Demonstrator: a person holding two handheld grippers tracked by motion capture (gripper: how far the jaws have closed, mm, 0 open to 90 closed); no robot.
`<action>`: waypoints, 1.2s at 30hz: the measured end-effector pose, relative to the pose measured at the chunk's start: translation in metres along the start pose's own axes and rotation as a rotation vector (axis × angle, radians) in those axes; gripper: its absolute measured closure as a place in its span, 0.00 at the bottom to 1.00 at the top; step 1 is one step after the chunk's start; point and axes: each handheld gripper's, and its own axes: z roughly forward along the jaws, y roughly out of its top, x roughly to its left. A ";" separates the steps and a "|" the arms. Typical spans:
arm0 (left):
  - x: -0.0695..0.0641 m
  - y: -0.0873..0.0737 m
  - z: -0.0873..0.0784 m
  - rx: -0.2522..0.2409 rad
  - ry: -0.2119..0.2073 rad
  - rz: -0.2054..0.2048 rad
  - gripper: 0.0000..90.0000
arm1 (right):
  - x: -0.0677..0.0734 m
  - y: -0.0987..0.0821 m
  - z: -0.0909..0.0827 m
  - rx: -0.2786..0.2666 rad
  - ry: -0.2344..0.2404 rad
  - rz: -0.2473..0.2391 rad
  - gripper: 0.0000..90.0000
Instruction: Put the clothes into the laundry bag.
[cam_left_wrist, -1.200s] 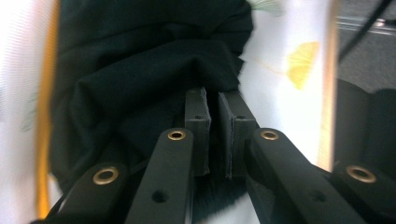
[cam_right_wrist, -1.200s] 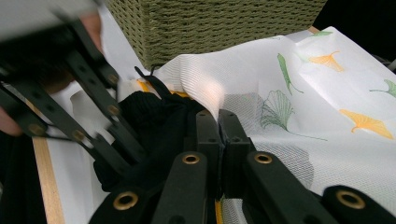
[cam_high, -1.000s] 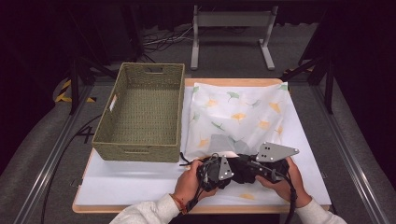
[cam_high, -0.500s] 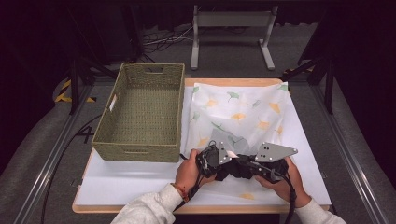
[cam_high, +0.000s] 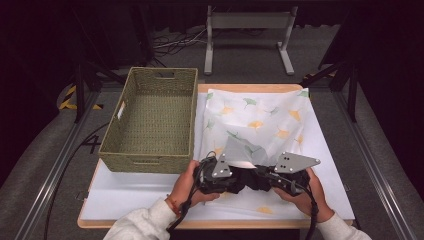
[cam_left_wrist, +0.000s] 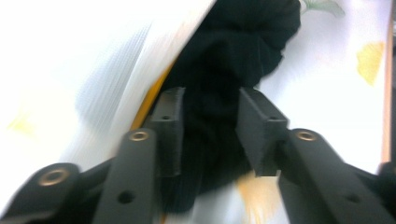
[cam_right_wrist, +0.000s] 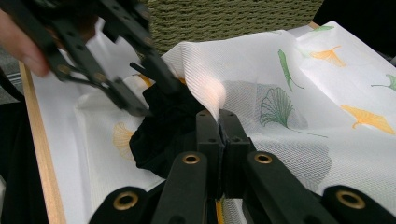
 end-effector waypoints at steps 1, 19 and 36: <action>0.000 -0.003 -0.003 0.003 0.002 0.000 0.67 | 0.000 0.000 0.000 0.000 -0.001 0.001 0.99; -0.010 0.008 0.052 0.141 0.033 0.077 0.96 | 0.004 0.002 0.002 0.005 0.013 -0.010 0.99; 0.010 0.022 0.071 0.097 0.133 -0.049 1.00 | 0.009 -0.003 0.011 0.046 0.053 -0.009 0.99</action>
